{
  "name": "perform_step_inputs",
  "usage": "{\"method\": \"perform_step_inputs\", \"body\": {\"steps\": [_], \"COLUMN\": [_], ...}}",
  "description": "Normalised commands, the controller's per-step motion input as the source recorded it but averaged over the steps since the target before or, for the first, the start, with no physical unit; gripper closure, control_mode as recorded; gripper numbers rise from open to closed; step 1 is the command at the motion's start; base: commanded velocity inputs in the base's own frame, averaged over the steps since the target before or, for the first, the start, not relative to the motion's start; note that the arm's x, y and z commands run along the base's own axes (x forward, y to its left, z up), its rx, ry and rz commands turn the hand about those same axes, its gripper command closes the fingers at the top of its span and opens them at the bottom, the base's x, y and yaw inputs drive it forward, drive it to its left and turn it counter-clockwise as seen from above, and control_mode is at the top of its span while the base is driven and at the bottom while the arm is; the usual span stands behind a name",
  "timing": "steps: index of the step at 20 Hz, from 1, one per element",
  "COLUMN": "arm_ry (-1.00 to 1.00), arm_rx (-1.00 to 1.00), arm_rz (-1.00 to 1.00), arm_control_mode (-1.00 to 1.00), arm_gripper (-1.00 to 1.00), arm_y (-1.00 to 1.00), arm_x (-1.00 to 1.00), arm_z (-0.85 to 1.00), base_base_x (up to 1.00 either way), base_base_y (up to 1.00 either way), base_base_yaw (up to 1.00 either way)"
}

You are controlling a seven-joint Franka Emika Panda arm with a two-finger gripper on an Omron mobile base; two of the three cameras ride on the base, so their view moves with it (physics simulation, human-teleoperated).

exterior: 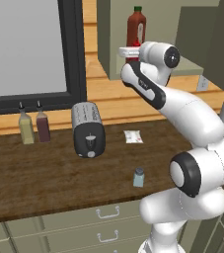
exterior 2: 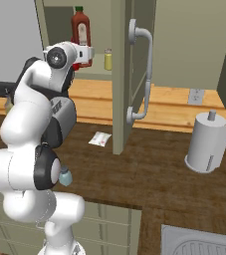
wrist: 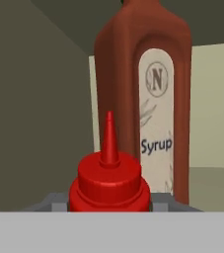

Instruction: Put the shaker and condiment bottle from the counter next to their counterparts in the cabinet.

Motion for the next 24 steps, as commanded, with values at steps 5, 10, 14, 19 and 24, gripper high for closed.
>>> {"method": "perform_step_inputs", "body": {"steps": [5,10,14,19,24], "arm_ry": [-0.01,-0.02,-0.04,-0.13,-0.12], "arm_rx": [0.0,0.0,0.0,0.0,0.0], "arm_rz": [0.0,0.0,0.0,0.0,0.0], "arm_control_mode": [-1.0,-1.0,-1.0,-1.0,-1.0], "arm_gripper": [-1.0,-1.0,-1.0,-1.0,-1.0], "arm_y": [0.0,-0.03,-0.42,-0.42,-0.13], "arm_x": [0.0,-0.03,-0.5,-0.94,-1.0], "arm_z": [-0.01,0.0,0.0,0.0,0.0], "base_base_x": [0.0,0.0,0.0,0.0,0.0], "base_base_y": [0.0,0.0,0.0,0.0,0.0], "base_base_yaw": [0.0,0.0,0.0,0.0,0.0]}}
